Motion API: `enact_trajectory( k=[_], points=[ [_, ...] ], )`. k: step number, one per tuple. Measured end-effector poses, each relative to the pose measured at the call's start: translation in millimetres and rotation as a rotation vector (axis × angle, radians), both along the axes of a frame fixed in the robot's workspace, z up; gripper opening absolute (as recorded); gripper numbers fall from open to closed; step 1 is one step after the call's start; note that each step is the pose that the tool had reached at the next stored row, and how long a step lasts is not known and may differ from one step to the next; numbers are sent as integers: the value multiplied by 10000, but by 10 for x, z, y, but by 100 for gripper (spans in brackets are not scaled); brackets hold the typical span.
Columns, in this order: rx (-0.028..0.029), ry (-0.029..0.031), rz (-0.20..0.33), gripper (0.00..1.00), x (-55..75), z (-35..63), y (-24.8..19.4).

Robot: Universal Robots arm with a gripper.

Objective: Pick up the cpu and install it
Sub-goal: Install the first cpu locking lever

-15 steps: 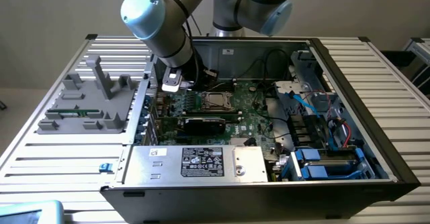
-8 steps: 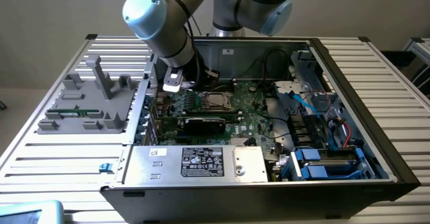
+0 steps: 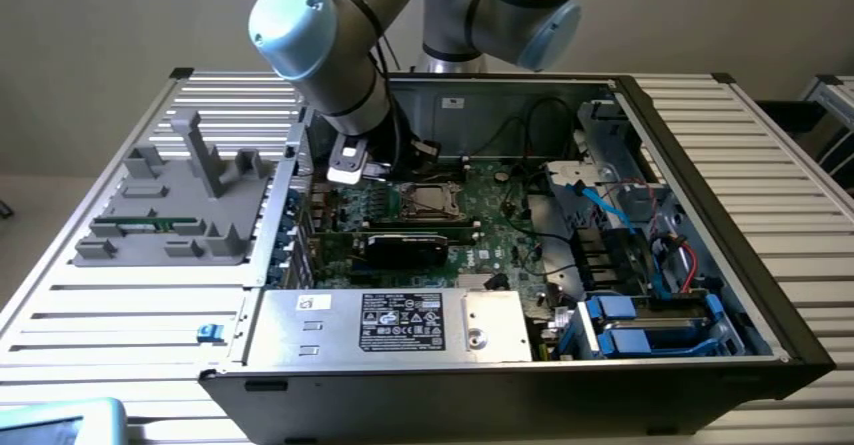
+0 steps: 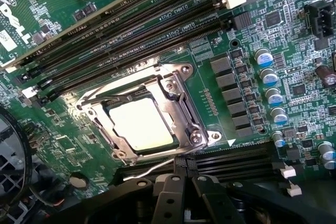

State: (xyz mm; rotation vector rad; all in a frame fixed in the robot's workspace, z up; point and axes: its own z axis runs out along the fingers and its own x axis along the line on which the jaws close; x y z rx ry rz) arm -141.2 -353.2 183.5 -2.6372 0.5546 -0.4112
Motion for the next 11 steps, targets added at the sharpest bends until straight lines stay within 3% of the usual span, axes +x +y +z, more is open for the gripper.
enact_trajectory(
  k=[11],
  points=[
    [1,-2,-93,11,30,-5,-7]
  ],
)
